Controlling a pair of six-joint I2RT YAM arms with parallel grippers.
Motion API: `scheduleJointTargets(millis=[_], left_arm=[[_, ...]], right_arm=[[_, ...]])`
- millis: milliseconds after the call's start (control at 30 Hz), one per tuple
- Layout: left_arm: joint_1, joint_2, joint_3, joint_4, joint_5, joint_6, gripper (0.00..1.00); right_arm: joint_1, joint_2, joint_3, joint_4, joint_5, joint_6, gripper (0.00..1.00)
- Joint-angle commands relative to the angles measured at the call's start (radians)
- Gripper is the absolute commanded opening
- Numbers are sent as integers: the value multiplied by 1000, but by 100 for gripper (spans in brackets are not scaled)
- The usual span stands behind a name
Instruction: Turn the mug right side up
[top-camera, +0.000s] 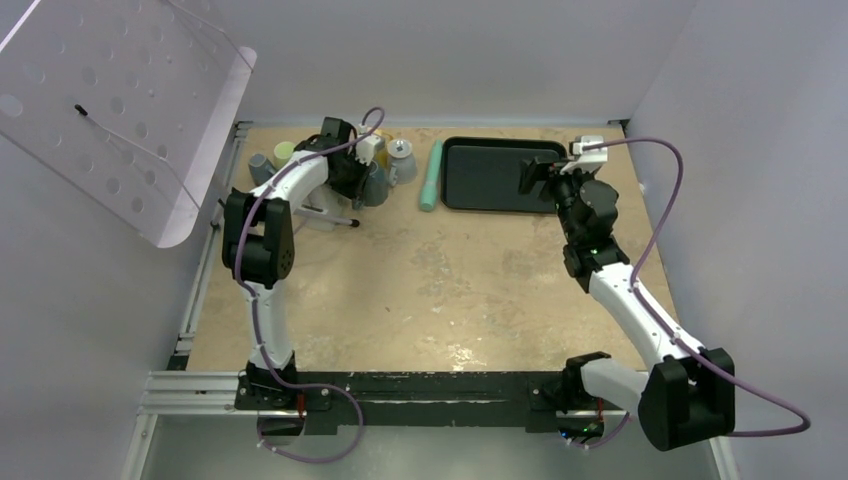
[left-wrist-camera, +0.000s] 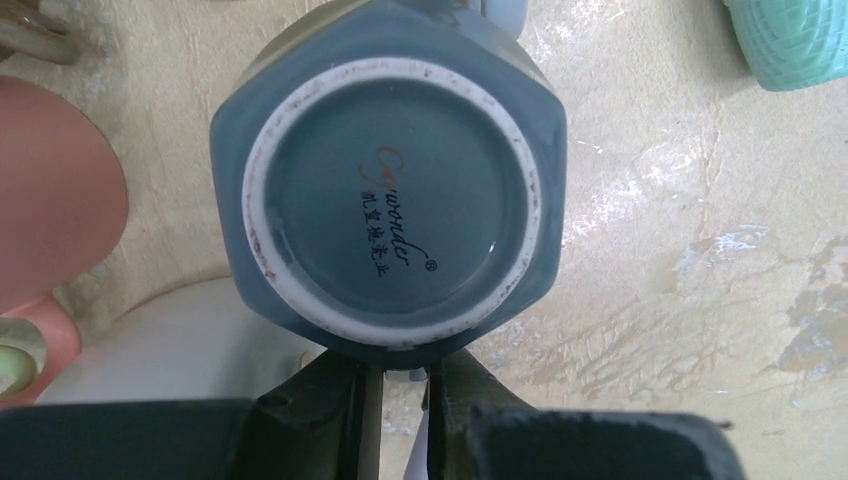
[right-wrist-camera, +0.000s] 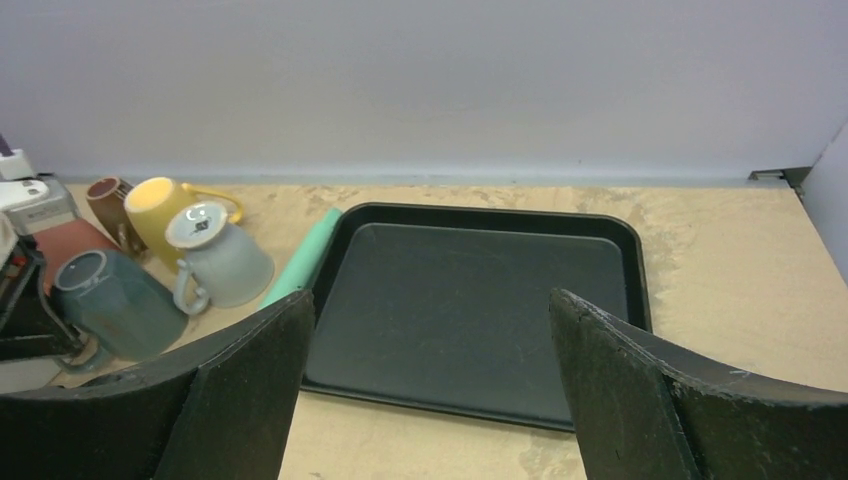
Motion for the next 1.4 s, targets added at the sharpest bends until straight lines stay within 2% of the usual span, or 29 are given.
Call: scheduleJointTargets(millis=[0, 233, 367, 633, 833, 933, 1133, 1267, 1367], left_arm=[[7, -79, 38, 0, 66, -93, 0], [7, -242, 32, 5, 299, -366, 0], [6, -281, 62, 14, 402, -528, 0], [2, -321, 119, 78, 607, -799, 0], [-16, -337, 134, 87, 658, -850, 0], [-28, -348, 105, 126, 701, -903, 0], [-40, -386, 65, 146, 730, -918, 0], [-42, -402, 24, 151, 741, -919, 0], [-42, -407, 14, 167, 737, -916, 0]], right_arm=[[50, 8, 98, -68, 10, 32, 92], [183, 128, 189, -79, -190, 259, 98], [194, 209, 191, 47, -349, 500, 98], [207, 351, 216, 268, -540, 746, 92], [231, 437, 237, 441, -587, 859, 90], [244, 494, 303, 444, -609, 880, 90], [246, 562, 359, 509, -598, 925, 87], [246, 576, 380, 570, -592, 952, 78], [243, 575, 399, 502, -595, 937, 79]])
